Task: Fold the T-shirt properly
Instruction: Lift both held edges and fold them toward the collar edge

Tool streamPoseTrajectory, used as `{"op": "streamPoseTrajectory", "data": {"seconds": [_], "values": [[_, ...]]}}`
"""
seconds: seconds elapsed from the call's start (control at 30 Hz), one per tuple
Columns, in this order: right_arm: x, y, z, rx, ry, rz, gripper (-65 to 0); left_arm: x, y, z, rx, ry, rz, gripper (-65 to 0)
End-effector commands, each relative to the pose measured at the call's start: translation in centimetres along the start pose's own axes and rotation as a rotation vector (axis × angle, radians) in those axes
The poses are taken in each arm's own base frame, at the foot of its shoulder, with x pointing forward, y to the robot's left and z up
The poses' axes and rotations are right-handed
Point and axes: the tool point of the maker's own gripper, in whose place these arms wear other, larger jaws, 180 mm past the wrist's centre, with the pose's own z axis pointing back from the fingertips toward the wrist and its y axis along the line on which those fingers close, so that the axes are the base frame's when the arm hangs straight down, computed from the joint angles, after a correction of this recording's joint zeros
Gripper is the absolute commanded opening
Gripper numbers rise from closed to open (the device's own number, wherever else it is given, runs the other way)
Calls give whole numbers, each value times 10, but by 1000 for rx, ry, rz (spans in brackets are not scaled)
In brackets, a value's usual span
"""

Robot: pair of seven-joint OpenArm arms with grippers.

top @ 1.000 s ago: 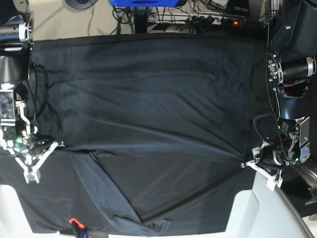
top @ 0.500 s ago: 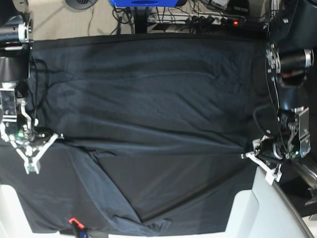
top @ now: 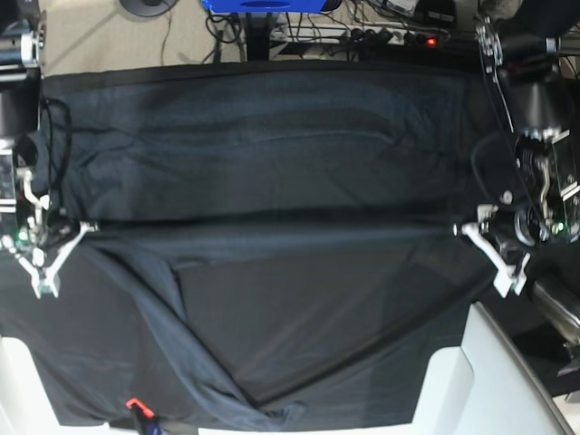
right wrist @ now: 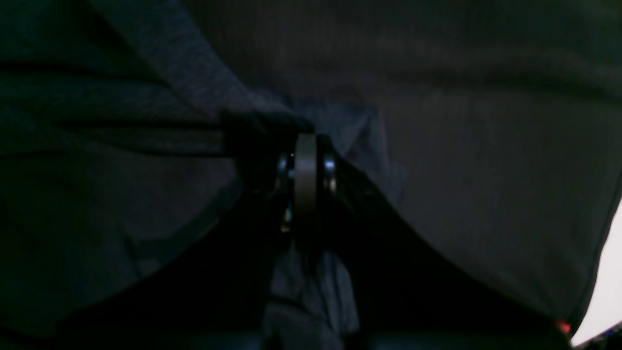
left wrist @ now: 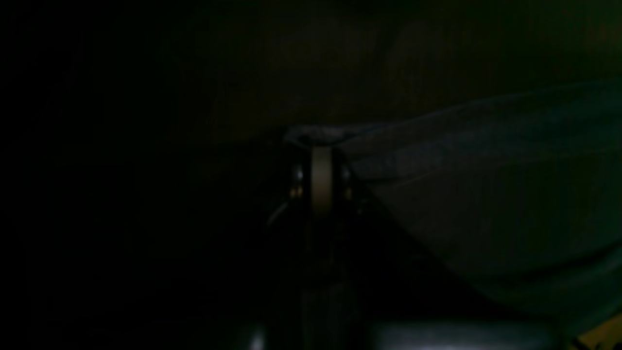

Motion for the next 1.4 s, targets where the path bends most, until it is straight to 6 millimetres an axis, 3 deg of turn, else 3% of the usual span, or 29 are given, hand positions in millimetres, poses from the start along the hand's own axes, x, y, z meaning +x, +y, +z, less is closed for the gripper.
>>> {"op": "streamPoseTrajectory", "data": {"seconds": [0.0, 0.43, 0.6, 0.83, 1.37], "values": [[18, -17, 10, -39, -45, 3, -650, 13, 3, 10, 13, -41, -23, -650], [-11, -1, 32, -31, 2, 54, -650, -35, -6, 29, 43, -6, -113, -650], [-29, -17, 43, -55, 25, -4, -650, -48, 6, 38, 70, -5, -82, -650], [-48, -6, 46, -38, 71, 4, -650, -68, 3, 40, 70, 26, -96, -650], [-70, 8, 42, -10, 130, -3, -638, -80, -8, 33, 46, 45, -85, -650]]}}
